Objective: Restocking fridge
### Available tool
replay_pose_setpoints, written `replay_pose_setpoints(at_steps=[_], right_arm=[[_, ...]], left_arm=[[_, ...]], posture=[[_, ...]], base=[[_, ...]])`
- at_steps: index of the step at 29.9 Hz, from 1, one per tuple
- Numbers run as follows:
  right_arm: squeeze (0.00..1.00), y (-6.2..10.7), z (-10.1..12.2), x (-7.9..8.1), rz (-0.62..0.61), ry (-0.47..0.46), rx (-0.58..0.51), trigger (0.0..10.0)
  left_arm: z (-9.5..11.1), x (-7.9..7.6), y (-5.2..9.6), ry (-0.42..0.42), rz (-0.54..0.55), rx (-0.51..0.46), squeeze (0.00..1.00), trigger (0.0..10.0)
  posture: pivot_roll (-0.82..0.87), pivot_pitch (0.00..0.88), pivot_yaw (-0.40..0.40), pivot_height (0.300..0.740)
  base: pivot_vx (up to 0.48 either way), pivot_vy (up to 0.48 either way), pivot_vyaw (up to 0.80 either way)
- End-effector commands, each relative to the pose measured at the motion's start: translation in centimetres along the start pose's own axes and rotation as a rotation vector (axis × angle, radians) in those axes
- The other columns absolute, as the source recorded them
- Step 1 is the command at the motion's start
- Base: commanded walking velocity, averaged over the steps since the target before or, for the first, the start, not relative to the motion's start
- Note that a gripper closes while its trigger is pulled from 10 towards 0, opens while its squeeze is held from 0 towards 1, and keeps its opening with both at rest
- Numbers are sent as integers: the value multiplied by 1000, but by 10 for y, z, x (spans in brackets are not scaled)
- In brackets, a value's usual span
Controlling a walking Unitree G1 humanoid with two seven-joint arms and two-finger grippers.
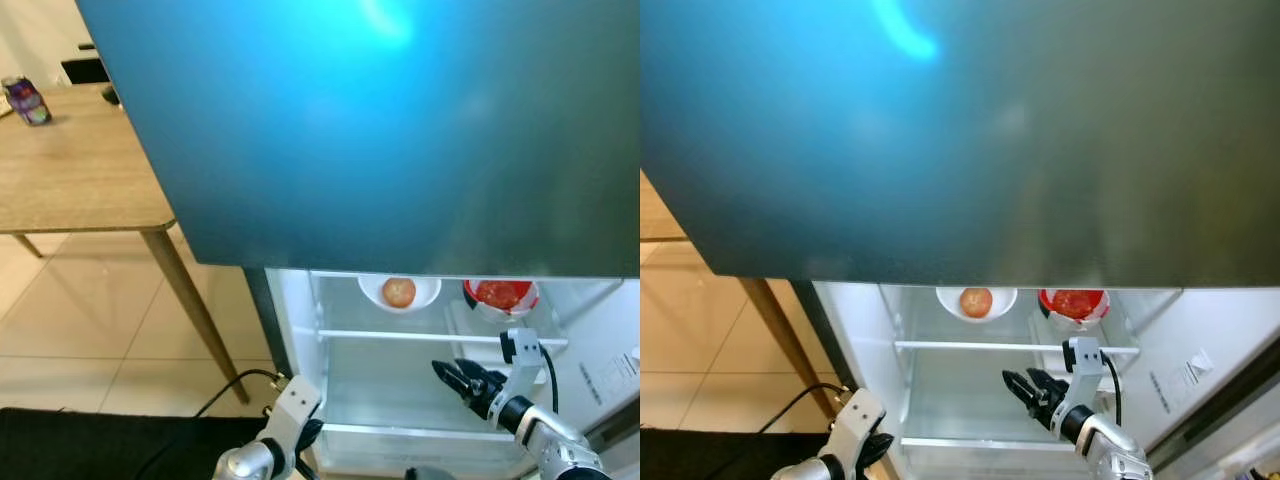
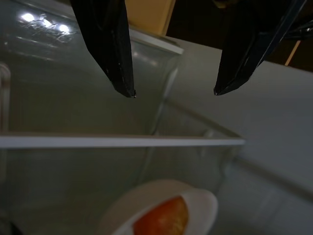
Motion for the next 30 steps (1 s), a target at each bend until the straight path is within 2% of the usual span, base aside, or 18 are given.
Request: replay_pose_setpoints(at_steps=[1, 8, 14, 19, 20, 24, 25, 26, 30], right_arm=[[0, 2, -8, 1, -5, -14, 19, 10000], [0, 7, -20, 2, -13, -38, 53, 10000], [0, 11, -29, 2, -34, -49, 89, 10000], [0, 17, -41, 0, -83, -69, 144, 10000], [0, 20, -48, -2, -115, -80, 174, 10000], [0, 22, -52, -3, -134, -82, 194, 10000], [0, 25, -57, -3, -157, -81, 223, 10000], [0, 34, -70, -6, -221, -58, 308, 10000], [0, 48, -84, -13, -351, -46, 377, 10000]], left_arm=[[24, 1, -7, -42, -17, -70, 0, 10000], [22, -4, -9, -68, -48, -50, 0, 10000], [15, -5, -7, -59, -59, -20, 0, 10000], [1, 0, -1, -16, -21, 39, 0, 10000], [-9, 4, 3, 25, 11, 68, 0, 10000], [-13, 6, 6, 36, 28, 84, 0, 10000], [-19, 9, 9, 55, 49, 107, 0, 10000], [-36, 14, 19, 90, 97, 172, 0, 10000], [-60, 20, 34, 158, 176, 256, 0, 10000]], posture=[[-85, 0, 10, 699], [-85, 0, 15, 739], [-85, 0, 13, 740], [-84, 0, 12, 740], [-86, 0, 11, 740], [-86, 0, 11, 740], [-86, 0, 10, 740], [-90, 0, 6, 740], [-92, 0, 3, 740]], base=[[0, 0, 0], [0, 0, 0], [0, 0, 0], [0, 0, 0], [0, 0, 0], [0, 0, 0], [0, 0, 0], [0, 0, 0], [0, 0, 0]])
Point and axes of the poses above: a point about 5 cm out from each wrist's last joint towards the gripper, its own y axis pointing back from the gripper into the wrist, its own z axis along the axis of the wrist's last joint, x = y × z, the point moved 1 cm from there along -y, pointing out of the wrist towards the gripper, and after that the axes turned 11 degrees about y, right-handed, at the moved point
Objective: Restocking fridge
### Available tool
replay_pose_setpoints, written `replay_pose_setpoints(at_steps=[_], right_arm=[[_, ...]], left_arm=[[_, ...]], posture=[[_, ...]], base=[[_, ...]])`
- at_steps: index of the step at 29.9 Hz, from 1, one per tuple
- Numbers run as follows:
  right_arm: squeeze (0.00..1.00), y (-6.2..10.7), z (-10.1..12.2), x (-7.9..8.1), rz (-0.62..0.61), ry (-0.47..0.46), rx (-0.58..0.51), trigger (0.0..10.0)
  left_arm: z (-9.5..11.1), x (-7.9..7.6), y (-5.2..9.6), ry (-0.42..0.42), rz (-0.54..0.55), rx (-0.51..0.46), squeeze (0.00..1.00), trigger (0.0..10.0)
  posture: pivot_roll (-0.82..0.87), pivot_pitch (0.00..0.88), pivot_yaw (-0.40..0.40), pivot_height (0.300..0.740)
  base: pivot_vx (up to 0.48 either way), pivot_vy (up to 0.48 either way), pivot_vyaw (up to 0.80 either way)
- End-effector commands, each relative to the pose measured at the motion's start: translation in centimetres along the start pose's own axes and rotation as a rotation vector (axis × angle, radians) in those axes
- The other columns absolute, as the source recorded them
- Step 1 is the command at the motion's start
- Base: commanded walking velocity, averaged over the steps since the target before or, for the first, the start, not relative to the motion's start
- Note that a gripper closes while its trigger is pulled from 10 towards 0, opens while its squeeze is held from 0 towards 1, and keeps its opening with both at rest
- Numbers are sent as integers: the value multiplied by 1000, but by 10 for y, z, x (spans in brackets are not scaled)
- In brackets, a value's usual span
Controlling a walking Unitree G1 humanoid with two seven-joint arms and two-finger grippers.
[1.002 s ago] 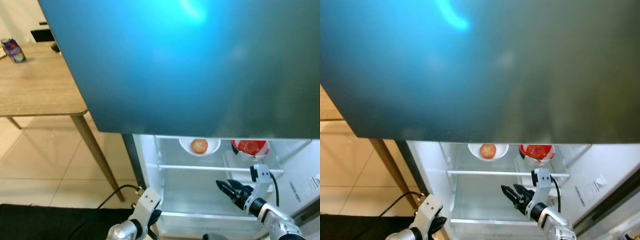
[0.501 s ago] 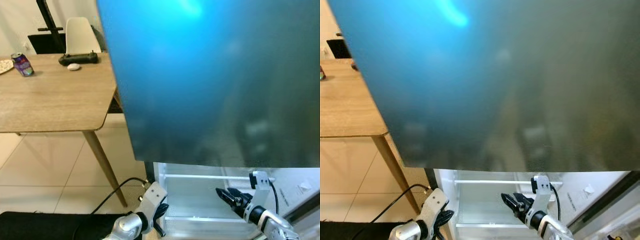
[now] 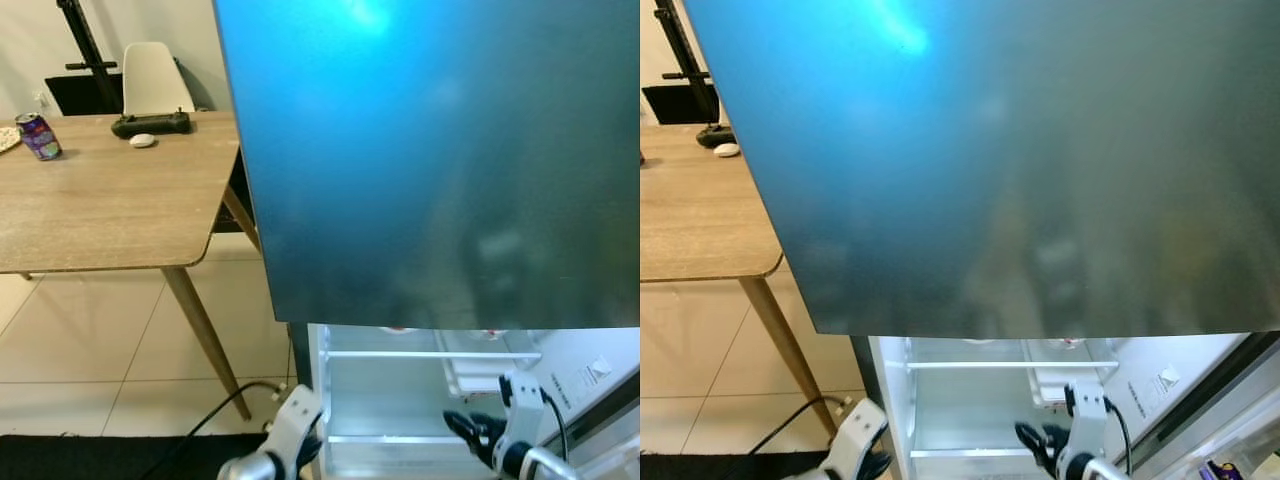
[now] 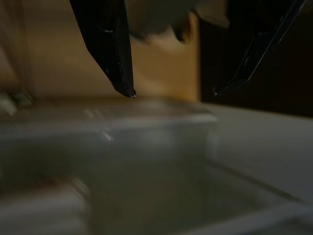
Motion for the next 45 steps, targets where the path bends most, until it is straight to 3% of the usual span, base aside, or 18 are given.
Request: replay_pose_setpoints(at_steps=[1, 5, 7, 9, 10, 12, 14, 16, 21, 26, 32, 37, 45], right_arm=[[0, 4, -12, -6, -76, 10, 55, 10000], [0, 7, -23, -7, -108, 43, 104, 10000], [0, 14, -46, -7, -157, 37, 195, 10000], [0, 16, -49, -7, -167, 29, 210, 10000], [0, 19, -55, -10, -178, 7, 216, 10000], [0, 19, -55, -10, -178, 7, 216, 10000], [0, 25, -62, -15, -210, -9, 252, 10000], [0, 28, -65, -19, -232, -20, 267, 10000], [0, 31, -69, -21, -276, -23, 280, 10000], [0, 27, -78, -6, -275, -40, 288, 10000], [0, 30, -93, 6, -229, 37, 360, 10000], [0, 35, -99, 2, -240, 64, 400, 10000], [0, 40, -97, -13, -309, 85, 426, 10000]], left_arm=[[-15, 11, 7, 48, 65, 55, 0, 10000], [-28, 18, 13, 118, 125, 86, 0, 10000], [-52, 32, 28, 246, 271, 136, 0, 10000], [-55, 35, 31, 273, 301, 140, 0, 10000], [-62, 43, 38, 371, 384, 122, 0, 10000], [-62, 43, 38, 371, 384, 122, 0, 10000], [-68, 48, 44, 458, 456, 102, 0, 10000], [-70, 49, 45, 482, 477, 97, 0, 10000], [-67, 50, 44, 471, 493, 91, 0, 10000], [-59, 55, 43, 458, 491, 74, 0, 10000], [-46, 67, 46, 440, 526, 49, 0, 10000], [-38, 69, 44, 435, 533, 32, 0, 10000], [-54, 50, 36, 442, 509, 97, 0, 10000]], posture=[[-94, 0, 0, 740], [-96, 0, -4, 740], [-98, 0, -19, 740], [-98, 0, -19, 740], [-102, 0, -35, 740], [-102, 0, -35, 740], [-102, 0, -43, 740], [-107, 0, -44, 740], [-88, 0, -38, 740], [-110, 0, -5, 740], [-99, 0, 5, 740], [-81, 0, 8, 740], [-52, 0, -22, 740]], base=[[0, 0, 0], [0, 0, 0], [0, 0, 0], [0, 0, 0], [0, 0, 0], [0, 0, 0], [0, 0, 0], [0, 0, 0], [0, 0, 0], [0, 0, 0], [0, 0, 0], [0, 0, 0], [0, 0, 0]])
Point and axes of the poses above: a point about 5 cm out from each wrist's last joint towards the gripper, its own y axis pointing back from the gripper into the wrist, its own z axis along the axis of the wrist's last joint, x = y × z, the point moved 1 cm from there along -y, pointing out of the wrist towards the gripper, and after that the axes turned 11 degrees about y, right-handed, at the moved point
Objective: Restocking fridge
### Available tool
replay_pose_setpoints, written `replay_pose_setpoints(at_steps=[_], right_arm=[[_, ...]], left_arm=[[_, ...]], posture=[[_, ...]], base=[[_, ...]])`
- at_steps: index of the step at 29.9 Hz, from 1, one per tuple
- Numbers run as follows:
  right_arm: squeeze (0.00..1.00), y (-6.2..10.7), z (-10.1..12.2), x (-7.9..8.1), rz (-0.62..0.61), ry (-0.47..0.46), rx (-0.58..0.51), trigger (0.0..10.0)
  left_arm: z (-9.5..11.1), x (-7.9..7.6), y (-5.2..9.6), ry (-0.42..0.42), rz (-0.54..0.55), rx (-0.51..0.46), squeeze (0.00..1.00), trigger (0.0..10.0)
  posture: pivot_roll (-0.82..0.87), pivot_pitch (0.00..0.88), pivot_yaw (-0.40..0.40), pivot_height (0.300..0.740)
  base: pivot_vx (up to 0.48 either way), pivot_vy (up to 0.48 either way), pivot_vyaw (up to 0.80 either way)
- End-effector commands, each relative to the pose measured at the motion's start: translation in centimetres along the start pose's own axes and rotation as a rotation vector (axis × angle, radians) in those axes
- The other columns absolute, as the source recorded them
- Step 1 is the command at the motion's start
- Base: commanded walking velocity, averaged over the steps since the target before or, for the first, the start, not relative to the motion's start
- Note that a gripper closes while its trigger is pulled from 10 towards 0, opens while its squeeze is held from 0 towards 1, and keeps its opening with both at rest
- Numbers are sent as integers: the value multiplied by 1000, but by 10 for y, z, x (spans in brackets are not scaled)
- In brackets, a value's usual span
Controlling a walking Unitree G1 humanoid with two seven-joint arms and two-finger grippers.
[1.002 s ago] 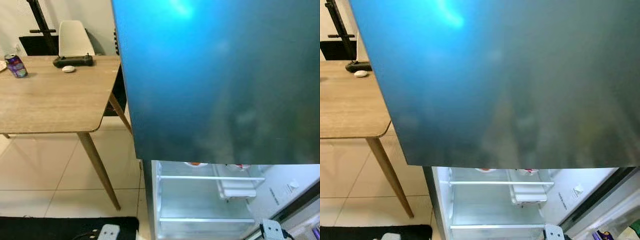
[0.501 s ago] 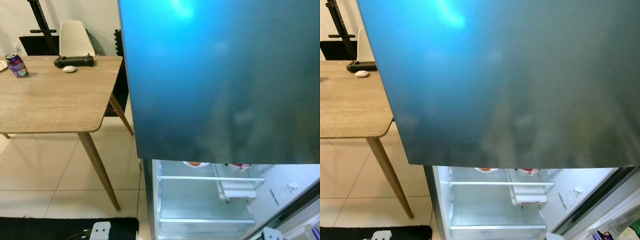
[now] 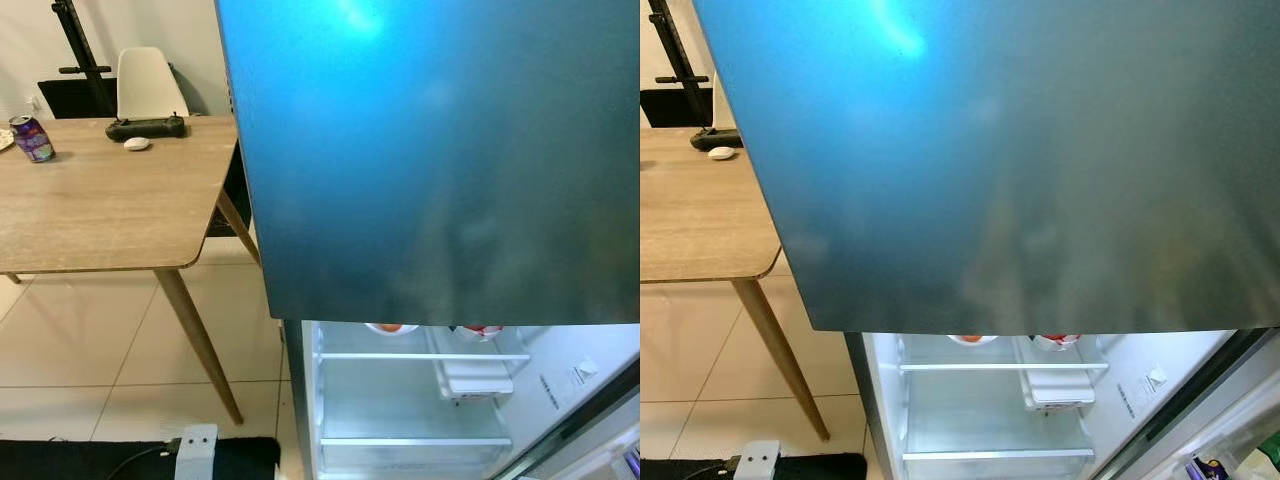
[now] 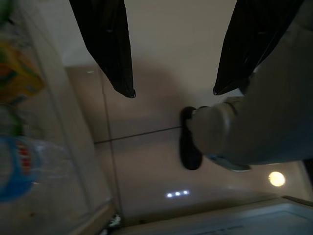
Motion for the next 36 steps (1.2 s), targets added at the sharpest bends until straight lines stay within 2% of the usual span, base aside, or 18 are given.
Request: replay_pose_setpoints(at_steps=[1, 3, 6, 8, 11, 15, 17, 21, 36], right_arm=[[0, 0, 3, -5, -22, 7, 5, 10000], [0, 0, 6, -8, -27, 18, -3, 10000], [0, -1, 25, -14, -64, 22, -50, 10000], [0, -2, 31, -14, -75, 28, -60, 10000], [0, -2, 32, -14, -75, 32, -59, 10000], [0, -1, 15, -9, -62, 59, -5, 10000], [0, -1, 15, -9, -62, 59, -5, 10000], [0, 0, 8, -12, -74, 63, 17, 10000], [0, -1, 25, -15, -89, 118, -16, 10000]], left_arm=[[-12, -6, 0, -19, -7, 47, 0, 10000], [-12, -7, 0, -33, -16, 45, 0, 10000], [-6, -14, -2, -134, -59, 49, 0, 10000], [-2, -15, -3, -164, -59, 46, 0, 10000], [-1, -15, -3, -166, -56, 45, 0, 10000], [5, -20, -4, -138, -71, 21, 0, 10000], [5, -20, -4, -138, -71, 21, 0, 10000], [-9, -19, -2, -154, -69, 70, 0, 10000], [-7, -26, -4, -165, -88, 57, 0, 10000]], posture=[[-52, 0, -22, 740], [-63, 0, -9, 740], [-72, 0, 3, 740], [-68, 0, -3, 740], [-68, 0, -3, 740], [-49, 0, -9, 740], [-49, 0, -9, 740], [-58, 0, 3, 740], [-43, 0, -21, 740]], base=[[0, 0, 0], [0, 0, 0], [0, 0, 0], [0, 0, 0], [0, 0, 0], [0, 0, 0], [0, 0, 0], [0, 0, 0], [0, 0, 0]])
Point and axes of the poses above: a point about 5 cm out from each wrist's last joint towards the gripper, its own y axis pointing back from the gripper into the wrist, its own z axis along the axis of the wrist's last joint, x = y × z, the point moved 1 cm from there along -y, pointing out of the wrist towards the gripper, and after that the axes turned 11 degrees about y, right-handed, at the moved point
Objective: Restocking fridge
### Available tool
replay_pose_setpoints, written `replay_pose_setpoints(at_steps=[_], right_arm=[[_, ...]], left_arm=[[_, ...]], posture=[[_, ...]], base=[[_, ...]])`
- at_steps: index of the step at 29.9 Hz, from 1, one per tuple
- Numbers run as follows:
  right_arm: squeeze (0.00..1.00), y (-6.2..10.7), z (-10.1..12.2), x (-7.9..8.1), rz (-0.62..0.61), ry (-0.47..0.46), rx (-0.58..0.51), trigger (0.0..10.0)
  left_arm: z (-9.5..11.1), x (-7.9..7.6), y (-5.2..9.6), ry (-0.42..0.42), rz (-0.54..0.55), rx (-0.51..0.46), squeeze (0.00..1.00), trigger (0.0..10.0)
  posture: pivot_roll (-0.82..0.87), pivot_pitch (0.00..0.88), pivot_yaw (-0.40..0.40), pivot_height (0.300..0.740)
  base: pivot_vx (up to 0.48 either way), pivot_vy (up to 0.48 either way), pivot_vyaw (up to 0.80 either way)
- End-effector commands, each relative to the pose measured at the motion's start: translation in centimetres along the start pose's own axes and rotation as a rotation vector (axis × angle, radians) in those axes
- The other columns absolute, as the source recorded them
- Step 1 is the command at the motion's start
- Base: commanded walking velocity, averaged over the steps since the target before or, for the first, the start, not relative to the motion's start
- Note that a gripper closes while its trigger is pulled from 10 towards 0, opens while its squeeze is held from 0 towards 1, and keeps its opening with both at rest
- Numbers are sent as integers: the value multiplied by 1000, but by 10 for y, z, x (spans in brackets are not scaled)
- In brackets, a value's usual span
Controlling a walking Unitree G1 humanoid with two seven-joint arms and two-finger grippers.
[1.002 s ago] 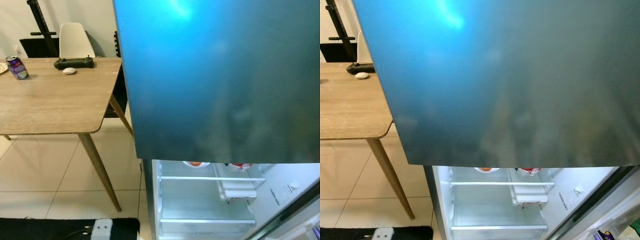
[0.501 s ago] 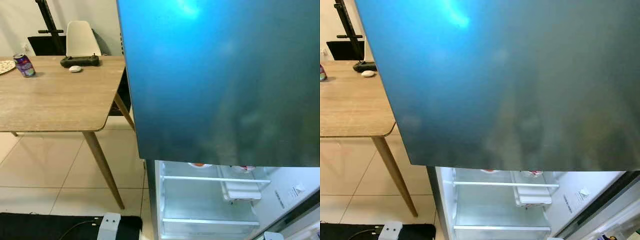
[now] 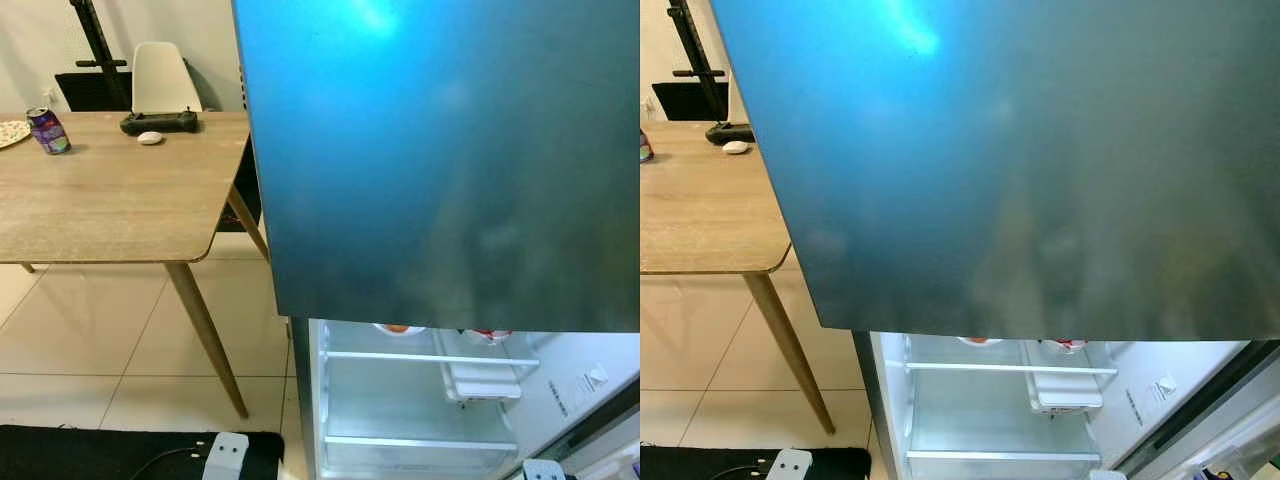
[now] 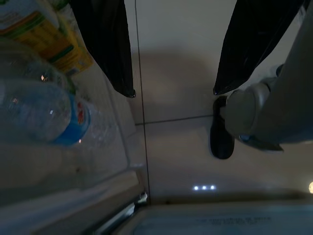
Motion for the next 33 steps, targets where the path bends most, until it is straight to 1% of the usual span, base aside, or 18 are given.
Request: replay_pose_setpoints(at_steps=[1, 7, 11, 15, 17, 20, 23, 26, 33], right_arm=[[0, 0, -1, -2, -8, 9, 8, 10000], [0, 0, -3, -1, -7, 19, 18, 10000], [0, 1, -6, -2, -13, 13, 26, 10000], [0, 1, -6, -3, -19, 6, 24, 10000], [0, 2, -12, -6, -26, 6, 37, 10000], [0, 3, -18, -7, -30, 11, 50, 10000], [0, 3, -19, -8, -30, 26, 55, 10000], [0, 3, -18, -9, -30, 35, 54, 10000], [0, 2, -12, -7, -36, 23, 34, 10000]], left_arm=[[-2, -4, -1, -5, -6, 10, 0, 10000], [-9, -4, 0, -4, -4, 27, 0, 10000], [-11, -2, 1, 4, -1, 31, 0, 10000], [-10, -2, 1, 2, -5, 30, 0, 10000], [-10, -1, 1, -6, 0, 32, 0, 10000], [-8, -1, 1, 5, 2, 22, 0, 10000], [-7, -2, 0, 18, 4, 19, 0, 10000], [-9, -3, 0, 32, 4, 19, 0, 10000], [-17, -4, 1, 22, -3, 44, 0, 10000]], posture=[[-42, 0, -22, 740], [-43, 0, -24, 740], [-51, 0, -6, 740], [-57, 0, -3, 740], [-54, 0, -8, 740], [-53, 0, -19, 740], [-48, 0, -31, 740], [-50, 0, -31, 740], [-67, 0, -19, 740]], base=[[0, 0, 0], [0, 0, 0], [0, 0, 0], [0, 0, 0], [0, 0, 0], [0, 0, 0], [0, 0, 0], [0, 0, 0], [0, 0, 0]])
Point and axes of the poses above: a point about 5 cm out from each wrist's last joint towards the gripper, its own y axis pointing back from the gripper into the wrist, its own z axis along the axis of the wrist's last joint, x = y × z, the point moved 1 cm from there along -y, pointing out of the wrist towards the gripper, and after that the axes turned 11 degrees about y, right-handed, at the moved point
